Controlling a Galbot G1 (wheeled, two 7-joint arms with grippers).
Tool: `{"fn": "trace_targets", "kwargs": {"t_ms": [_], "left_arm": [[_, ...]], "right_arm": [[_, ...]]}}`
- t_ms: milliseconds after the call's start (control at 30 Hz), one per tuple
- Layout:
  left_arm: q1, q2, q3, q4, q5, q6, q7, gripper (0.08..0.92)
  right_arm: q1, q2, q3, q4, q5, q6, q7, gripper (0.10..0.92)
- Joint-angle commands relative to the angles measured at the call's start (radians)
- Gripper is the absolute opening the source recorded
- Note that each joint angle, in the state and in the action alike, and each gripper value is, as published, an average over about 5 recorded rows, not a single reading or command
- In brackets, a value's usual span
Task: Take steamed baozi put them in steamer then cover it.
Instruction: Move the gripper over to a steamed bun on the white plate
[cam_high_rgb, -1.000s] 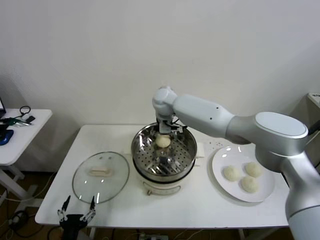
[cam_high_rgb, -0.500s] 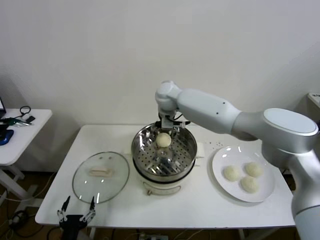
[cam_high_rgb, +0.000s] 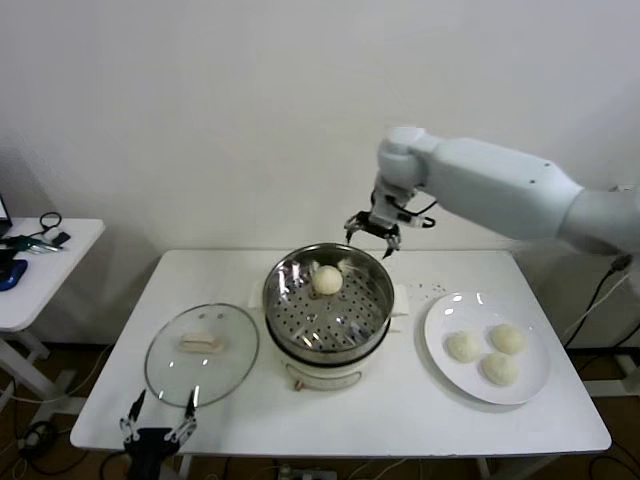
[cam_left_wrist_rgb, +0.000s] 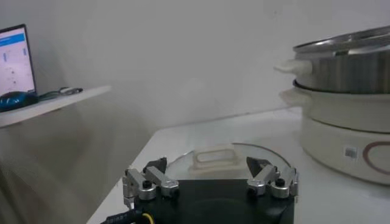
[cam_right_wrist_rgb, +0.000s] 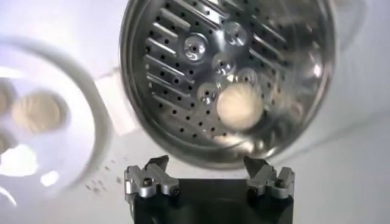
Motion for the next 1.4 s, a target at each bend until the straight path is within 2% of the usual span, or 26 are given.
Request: {"fn": "trace_targets", "kwargs": {"t_ms": [33,233,433,833,1400], "left_arm": [[-0.005,-0.005,0.012,-0.048,0.005,0.01,0.002,0.823],[-0.001,-0.001,0.012,-0.046,0.007,0.009,0.002,0.823],[-0.002,-0.006,0.015,-0.041,0.013,0.012,0.002,0.823],[0.01,-0.01,0.005,-0.026,0.014,0.007,-0.002,0.823],[0.014,-0.014,-0.002,-0.007,0.025,-0.003,-0.007,0.823]], "right_arm": [[0.08,-0.27,-0.164,0.064,0.351,-0.398,0.083,0.823],[-0.041,-0.387,-0.129,0.076,0.374,-0.492,0.071,0.823],[-0.213,-0.418,-0.044,0.046,0.347,-0.519,0.055,0.823],[-0.478,-0.36,0.134,-0.094,0.096,-0.47,0.032,0.823],[-0.547,-0.275,0.186,-0.162,0.091,-0.465,0.04,0.823]]}}
